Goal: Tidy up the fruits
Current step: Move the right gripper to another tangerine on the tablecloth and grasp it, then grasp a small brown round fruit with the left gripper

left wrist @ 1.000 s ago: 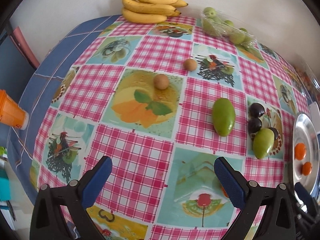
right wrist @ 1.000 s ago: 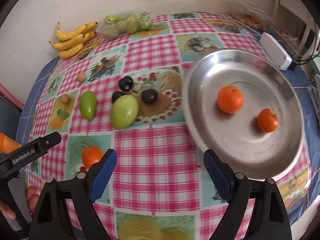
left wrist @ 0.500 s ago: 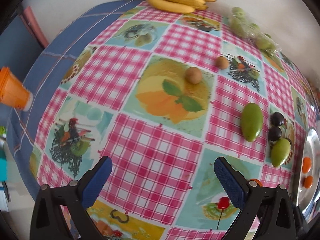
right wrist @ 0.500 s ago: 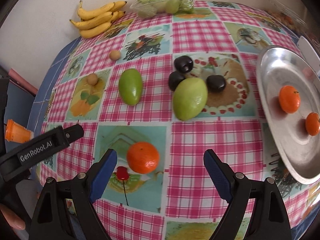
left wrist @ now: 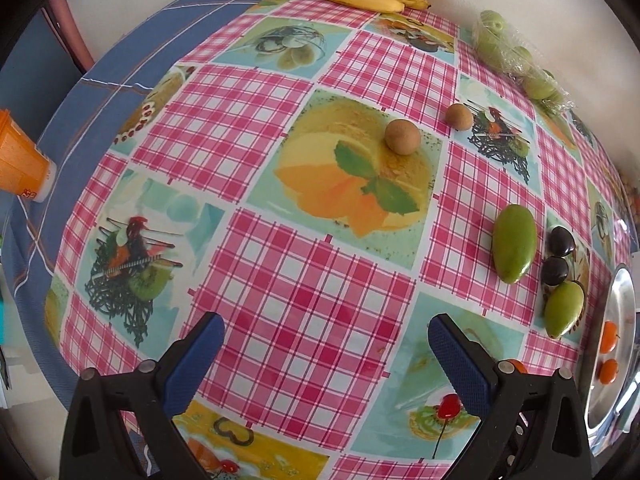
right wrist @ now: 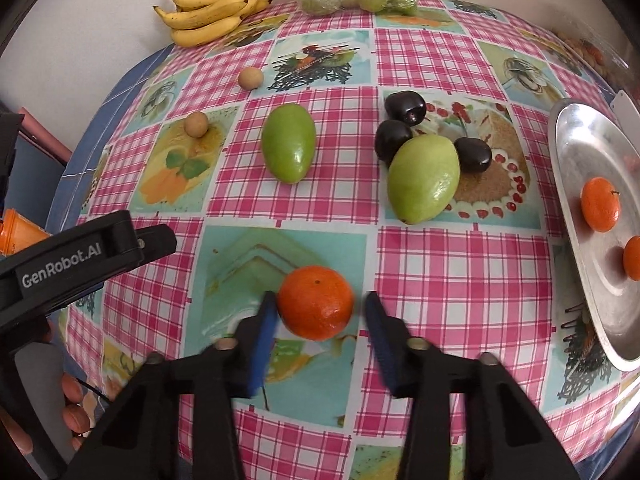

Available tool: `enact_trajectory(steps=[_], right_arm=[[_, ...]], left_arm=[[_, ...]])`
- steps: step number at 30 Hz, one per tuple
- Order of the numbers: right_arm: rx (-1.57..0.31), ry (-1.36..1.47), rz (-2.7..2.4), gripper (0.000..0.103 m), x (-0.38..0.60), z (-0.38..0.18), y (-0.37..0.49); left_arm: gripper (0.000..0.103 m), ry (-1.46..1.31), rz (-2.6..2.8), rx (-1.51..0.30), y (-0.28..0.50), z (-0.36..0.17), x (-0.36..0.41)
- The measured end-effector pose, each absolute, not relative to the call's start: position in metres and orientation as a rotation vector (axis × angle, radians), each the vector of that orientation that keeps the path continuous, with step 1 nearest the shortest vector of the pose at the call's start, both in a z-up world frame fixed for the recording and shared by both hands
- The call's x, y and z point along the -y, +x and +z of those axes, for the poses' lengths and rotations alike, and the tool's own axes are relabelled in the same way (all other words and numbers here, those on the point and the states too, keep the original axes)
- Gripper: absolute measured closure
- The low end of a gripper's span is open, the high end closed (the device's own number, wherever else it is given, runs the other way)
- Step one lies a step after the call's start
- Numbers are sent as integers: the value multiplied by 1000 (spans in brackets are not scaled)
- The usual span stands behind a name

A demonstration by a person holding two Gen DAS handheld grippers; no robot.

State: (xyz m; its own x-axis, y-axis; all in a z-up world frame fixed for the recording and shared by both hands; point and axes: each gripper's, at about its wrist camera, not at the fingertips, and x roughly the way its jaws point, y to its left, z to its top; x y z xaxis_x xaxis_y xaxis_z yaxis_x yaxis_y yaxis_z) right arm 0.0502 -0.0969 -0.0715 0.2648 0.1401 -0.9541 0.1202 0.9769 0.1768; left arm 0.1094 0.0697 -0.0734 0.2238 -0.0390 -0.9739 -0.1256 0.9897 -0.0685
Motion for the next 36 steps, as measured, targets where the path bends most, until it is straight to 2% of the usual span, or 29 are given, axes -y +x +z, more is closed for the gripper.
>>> enact_trajectory(steps=[14, 19, 21, 25, 34, 36], right_arm=[[-1243, 284, 1, 65, 112, -55, 48], [-1210, 303, 12, 65, 117, -48, 50], [-1206, 303, 6, 65, 119, -47, 51], [-1185, 310, 4, 65, 123, -42, 54], [-1136, 301, 11, 65, 127, -31, 74], [-1122, 289, 13, 65, 128, -28, 80]], left_arm=[[0, -246, 1, -1326, 113, -66, -68], [4, -295, -28, -1289, 118, -58, -70], [13, -283, -44, -1277, 121, -56, -68], [19, -270, -72, -1254, 130, -55, -65], [40, -277, -84, -1182, 156, -51, -67], [47, -269, -96, -1170, 162, -50, -63]])
